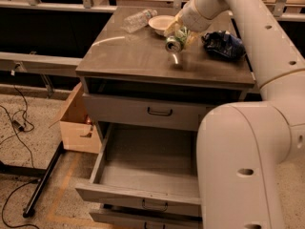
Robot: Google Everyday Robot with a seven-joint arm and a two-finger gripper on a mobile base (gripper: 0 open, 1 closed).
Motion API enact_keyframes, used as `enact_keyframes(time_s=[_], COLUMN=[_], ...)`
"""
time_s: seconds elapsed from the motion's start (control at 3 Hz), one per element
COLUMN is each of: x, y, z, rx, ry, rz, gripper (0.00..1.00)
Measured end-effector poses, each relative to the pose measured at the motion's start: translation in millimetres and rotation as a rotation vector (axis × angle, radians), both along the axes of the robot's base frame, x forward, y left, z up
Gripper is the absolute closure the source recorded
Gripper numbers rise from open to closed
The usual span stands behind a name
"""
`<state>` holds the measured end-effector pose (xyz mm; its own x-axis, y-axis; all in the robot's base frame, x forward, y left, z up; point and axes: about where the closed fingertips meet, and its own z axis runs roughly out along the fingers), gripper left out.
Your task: Pick green can from middle drawer and place on counter
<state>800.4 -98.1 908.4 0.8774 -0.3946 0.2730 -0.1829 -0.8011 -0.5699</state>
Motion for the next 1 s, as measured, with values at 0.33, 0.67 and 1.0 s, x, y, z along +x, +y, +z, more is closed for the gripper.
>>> enact_keyframes(time_s=[0.33, 0.67, 1.0], x=[7.9, 13.9, 19.8], y=[6.7, 10.1, 10.7], z=[-18.5, -34.1, -40.2], rx=[-0.055, -0.082, -0.091], ry=[0.020, 0.036, 0.035], rz=[0.017, 0.023, 0.017], gripper=[1.00, 0.82, 0.58])
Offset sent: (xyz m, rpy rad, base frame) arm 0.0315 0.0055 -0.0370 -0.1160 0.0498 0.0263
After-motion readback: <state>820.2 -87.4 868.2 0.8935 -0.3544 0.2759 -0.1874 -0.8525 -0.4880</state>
